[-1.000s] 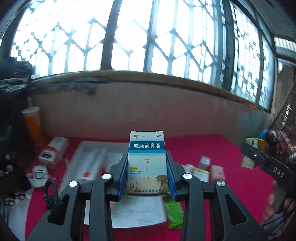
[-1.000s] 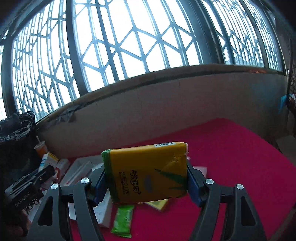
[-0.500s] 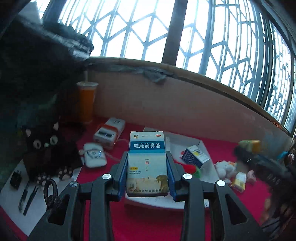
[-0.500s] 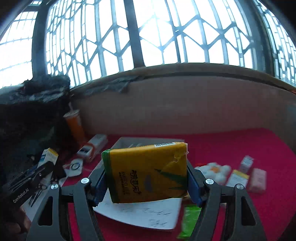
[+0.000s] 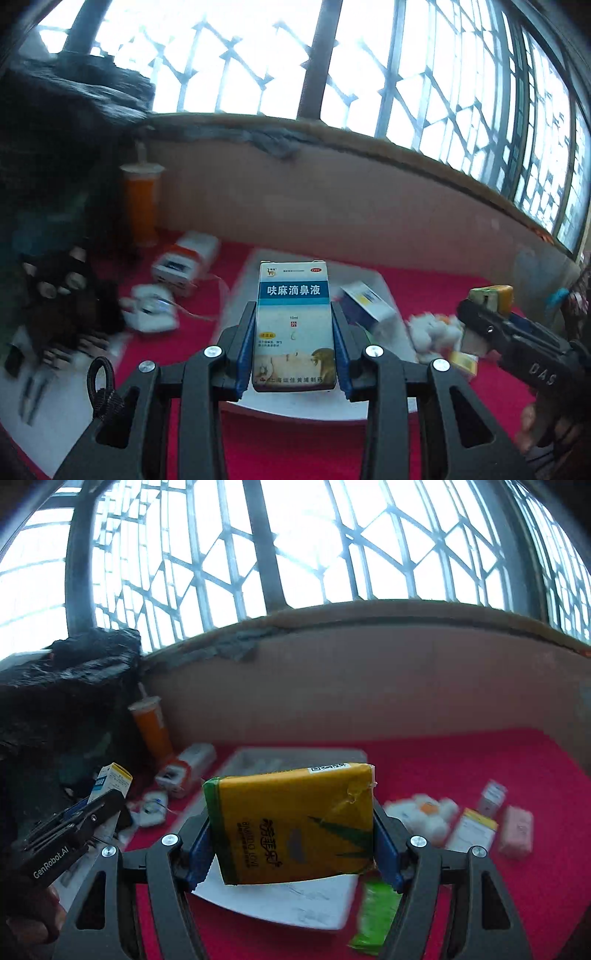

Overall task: Organize objects
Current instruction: 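Carry the nasal drops box over the tray while the right tool carries the tissue pack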

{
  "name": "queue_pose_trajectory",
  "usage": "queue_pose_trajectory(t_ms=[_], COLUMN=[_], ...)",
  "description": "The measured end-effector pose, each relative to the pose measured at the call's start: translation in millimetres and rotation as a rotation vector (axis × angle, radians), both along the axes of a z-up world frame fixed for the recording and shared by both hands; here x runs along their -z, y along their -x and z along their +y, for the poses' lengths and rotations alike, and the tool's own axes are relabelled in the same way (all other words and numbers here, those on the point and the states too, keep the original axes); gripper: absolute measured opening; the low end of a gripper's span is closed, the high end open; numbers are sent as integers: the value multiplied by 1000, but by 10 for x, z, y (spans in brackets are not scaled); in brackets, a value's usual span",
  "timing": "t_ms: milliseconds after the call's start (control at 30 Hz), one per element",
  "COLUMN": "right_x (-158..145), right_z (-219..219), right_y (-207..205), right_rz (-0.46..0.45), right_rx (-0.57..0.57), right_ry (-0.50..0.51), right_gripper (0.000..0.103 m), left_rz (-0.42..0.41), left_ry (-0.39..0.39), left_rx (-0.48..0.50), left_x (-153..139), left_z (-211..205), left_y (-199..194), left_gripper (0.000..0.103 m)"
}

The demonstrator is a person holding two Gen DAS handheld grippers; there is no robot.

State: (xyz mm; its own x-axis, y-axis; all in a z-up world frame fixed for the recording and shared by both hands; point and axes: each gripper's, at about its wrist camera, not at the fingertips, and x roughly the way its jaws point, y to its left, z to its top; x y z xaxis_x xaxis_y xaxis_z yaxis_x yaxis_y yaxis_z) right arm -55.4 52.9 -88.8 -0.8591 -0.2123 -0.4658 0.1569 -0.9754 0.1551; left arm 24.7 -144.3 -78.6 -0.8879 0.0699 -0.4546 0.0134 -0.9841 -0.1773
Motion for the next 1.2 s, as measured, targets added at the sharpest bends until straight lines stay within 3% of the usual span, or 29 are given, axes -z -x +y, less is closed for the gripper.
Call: queue_pose_trajectory(t_ms=[100,267,433,533,667,767,867,967,1100,1200], right_x=[-13,-305,73,123,-161,-104,82,10,-231,-127], right_z=[393,1146,1753,2209,2626,2733,2689,2650,2375,1999], right_y=[-29,-299,-471,-561,-862,-986,-989,-955,-923,-731], right_rz=[-10,104,41,6,124,123,82,74,154,95], right_rx=[55,184,291,385,506,547,557,532,472,399], right_ry=[18,54,121,201,218,241,258,297,210,130], right_gripper=[76,76,76,76,76,76,76,76,76,76], left_rz=[-20,46,-20,-20,70,55,16,27,81,44], left_ry=[21,95,172,235,278,301,317,310,238,180], left_rx=[84,190,293,367,445,509,548,523,435,374], left_x=[-26,-271,-84,-116,-354,-279,-150,-235,-405,-267], left_z=[452,1174,1801,2179,2568,2782,2837,2724,2326,1995], left_y=[137,210,249,217,131,71,19,37,64,112], left_gripper=[35,35,35,35,35,35,35,35,35,35])
